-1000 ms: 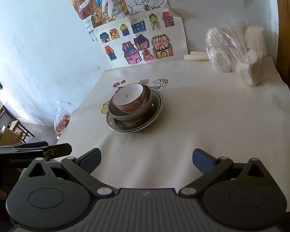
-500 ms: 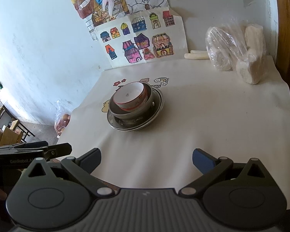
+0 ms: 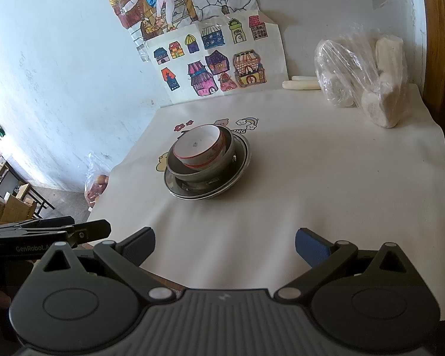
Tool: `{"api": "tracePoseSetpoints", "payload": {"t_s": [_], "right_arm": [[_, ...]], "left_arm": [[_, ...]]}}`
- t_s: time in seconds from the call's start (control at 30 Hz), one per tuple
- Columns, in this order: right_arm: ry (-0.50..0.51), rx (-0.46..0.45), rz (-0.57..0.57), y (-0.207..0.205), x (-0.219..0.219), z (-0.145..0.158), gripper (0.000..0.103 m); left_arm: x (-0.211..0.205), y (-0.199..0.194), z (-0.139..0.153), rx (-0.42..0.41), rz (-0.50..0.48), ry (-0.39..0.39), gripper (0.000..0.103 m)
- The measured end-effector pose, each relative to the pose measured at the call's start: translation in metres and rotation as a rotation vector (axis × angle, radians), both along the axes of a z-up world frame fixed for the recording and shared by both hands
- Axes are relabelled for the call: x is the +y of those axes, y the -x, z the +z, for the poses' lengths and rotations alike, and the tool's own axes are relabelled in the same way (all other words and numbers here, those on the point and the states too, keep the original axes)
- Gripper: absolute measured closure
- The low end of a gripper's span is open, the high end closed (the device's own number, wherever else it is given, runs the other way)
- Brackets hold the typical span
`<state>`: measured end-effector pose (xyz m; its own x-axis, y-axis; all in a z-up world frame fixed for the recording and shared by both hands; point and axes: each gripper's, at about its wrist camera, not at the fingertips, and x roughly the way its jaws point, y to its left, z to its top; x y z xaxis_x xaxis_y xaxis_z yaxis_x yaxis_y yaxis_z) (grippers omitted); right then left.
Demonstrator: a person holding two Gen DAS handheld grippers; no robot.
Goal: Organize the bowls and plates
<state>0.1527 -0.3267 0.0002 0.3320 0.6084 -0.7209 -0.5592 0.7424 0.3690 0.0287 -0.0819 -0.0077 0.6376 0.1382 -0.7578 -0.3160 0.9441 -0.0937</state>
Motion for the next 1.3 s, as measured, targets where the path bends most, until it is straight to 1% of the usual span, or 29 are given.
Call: {"api": "tracePoseSetpoints", "payload": {"t_s": [0.5, 1.3], "right_arm": [[-0.006, 0.000, -0.004, -0.0005, -0.0005, 0.0006, 0.000], [-0.003, 0.001, -0.005, -0.0024, 0.0028, -0.0012, 0.000]], "left_arm": [[-0.0029, -0.0008, 0.0016, -0.002, -0.004, -0.010, 0.001], [0.0049, -0.0017, -0.0013, 0.003, 0.001, -0.007, 0.001]]}}
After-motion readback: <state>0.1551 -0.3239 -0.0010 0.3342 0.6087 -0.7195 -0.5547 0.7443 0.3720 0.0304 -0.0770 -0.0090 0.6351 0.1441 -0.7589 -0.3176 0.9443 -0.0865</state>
